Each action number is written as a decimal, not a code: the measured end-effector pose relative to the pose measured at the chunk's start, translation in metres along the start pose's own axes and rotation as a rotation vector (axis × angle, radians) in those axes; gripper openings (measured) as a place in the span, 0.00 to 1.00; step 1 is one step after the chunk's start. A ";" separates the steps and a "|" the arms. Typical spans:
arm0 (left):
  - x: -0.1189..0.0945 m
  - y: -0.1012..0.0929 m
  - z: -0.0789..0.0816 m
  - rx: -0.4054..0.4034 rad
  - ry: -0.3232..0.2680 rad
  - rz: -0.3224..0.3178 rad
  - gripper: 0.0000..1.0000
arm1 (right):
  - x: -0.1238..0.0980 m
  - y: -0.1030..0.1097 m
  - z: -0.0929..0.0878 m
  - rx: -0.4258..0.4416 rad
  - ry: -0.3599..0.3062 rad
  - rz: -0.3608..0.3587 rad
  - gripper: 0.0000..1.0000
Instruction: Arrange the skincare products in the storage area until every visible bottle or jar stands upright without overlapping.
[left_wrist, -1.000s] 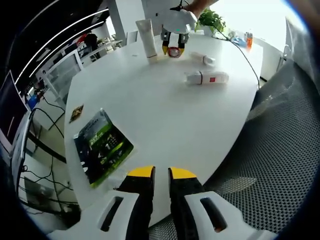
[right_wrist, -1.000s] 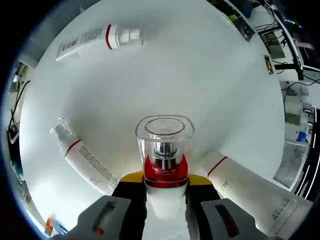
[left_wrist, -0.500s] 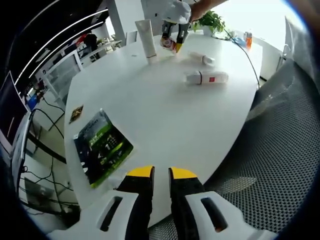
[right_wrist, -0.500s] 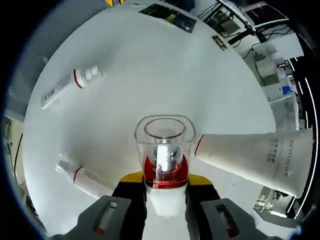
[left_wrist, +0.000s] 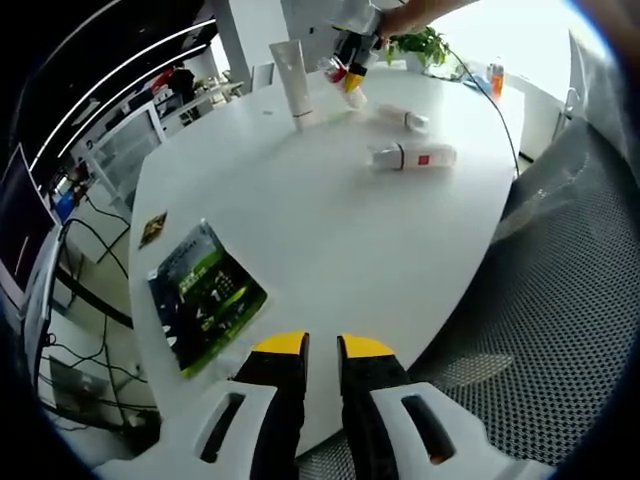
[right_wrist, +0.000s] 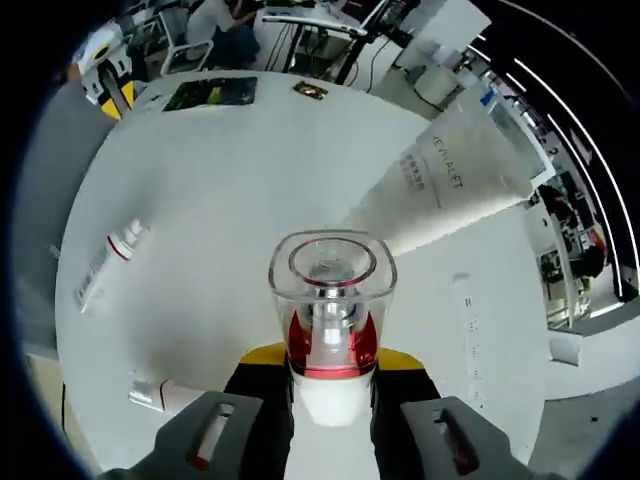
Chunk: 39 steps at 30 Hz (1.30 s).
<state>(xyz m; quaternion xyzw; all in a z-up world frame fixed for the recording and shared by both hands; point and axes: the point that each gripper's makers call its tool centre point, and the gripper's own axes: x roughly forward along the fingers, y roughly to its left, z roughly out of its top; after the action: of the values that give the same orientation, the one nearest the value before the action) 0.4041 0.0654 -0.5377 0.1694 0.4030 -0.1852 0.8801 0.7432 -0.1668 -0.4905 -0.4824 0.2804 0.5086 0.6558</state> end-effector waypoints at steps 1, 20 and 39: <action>0.000 0.000 0.000 0.001 0.000 0.000 0.09 | -0.003 -0.001 -0.001 0.041 -0.011 -0.010 0.23; -0.001 -0.001 0.001 -0.001 -0.003 -0.004 0.10 | -0.046 -0.026 -0.029 0.681 -0.277 -0.154 0.23; -0.002 -0.001 0.006 0.005 -0.027 -0.004 0.12 | -0.138 0.022 0.051 0.767 -0.711 -0.070 0.24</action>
<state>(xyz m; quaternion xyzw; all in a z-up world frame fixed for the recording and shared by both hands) 0.4062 0.0628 -0.5328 0.1681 0.3910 -0.1900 0.8848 0.6717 -0.1741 -0.3601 -0.0142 0.1904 0.4792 0.8567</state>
